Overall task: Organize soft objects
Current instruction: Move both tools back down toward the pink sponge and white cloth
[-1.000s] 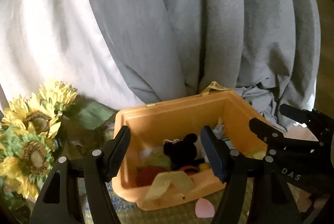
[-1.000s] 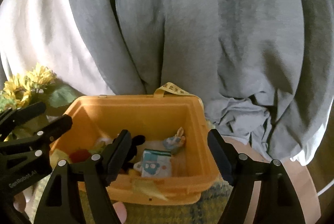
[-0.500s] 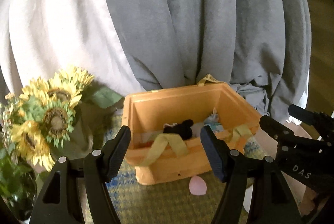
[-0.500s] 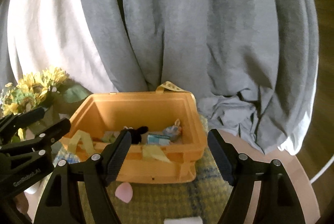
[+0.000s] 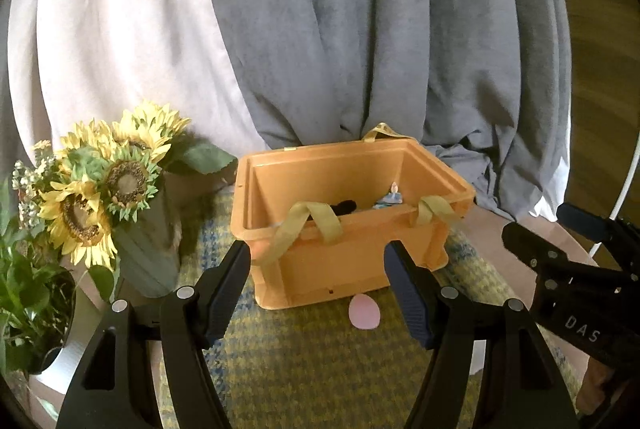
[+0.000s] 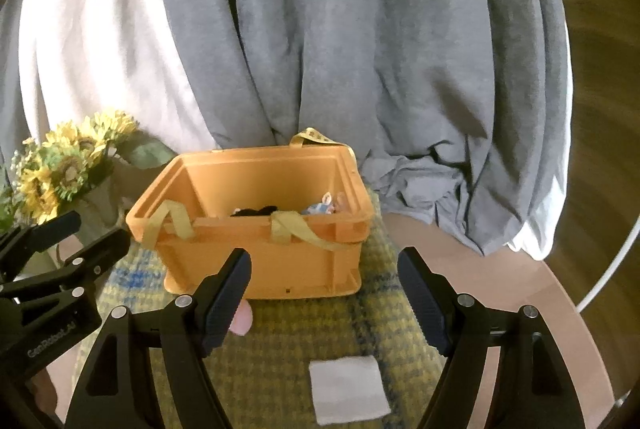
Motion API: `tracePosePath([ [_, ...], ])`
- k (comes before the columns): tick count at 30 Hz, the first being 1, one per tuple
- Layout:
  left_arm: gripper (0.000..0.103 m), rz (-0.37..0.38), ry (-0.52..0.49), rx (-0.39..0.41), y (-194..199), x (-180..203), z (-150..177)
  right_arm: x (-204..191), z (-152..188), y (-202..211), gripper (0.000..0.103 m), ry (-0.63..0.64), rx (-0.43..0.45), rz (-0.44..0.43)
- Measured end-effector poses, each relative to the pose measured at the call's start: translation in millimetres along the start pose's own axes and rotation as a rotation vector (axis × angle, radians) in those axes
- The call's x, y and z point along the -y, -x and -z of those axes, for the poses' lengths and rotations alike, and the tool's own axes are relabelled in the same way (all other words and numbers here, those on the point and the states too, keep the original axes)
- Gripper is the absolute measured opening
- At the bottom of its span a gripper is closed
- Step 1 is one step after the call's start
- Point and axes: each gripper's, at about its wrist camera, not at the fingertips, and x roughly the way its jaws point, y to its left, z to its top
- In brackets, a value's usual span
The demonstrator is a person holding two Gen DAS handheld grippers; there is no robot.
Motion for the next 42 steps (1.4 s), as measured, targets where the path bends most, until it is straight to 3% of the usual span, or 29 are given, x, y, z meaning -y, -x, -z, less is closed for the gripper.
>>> tracePosePath([
  [12, 0.068, 0.002, -0.020, -0.020, 15, -2, 23, -5, 29, 19, 0.080, -0.029, -0.007, 0.010],
  [21, 0.068, 0.020, -0.065, -0.056, 8, 2, 53, -10, 60, 27, 0.080, -0.010, 0.017, 0.079],
  [28, 0.068, 0.043, -0.057, -0.094, -5, 4, 67, -3, 82, 23, 0.084, -0.087, -0.012, 0.129],
  [42, 0.068, 0.101, -0.088, -0.198, -58, 19, 78, 18, 118, -24, 0.084, -0.227, -0.208, 0.148],
])
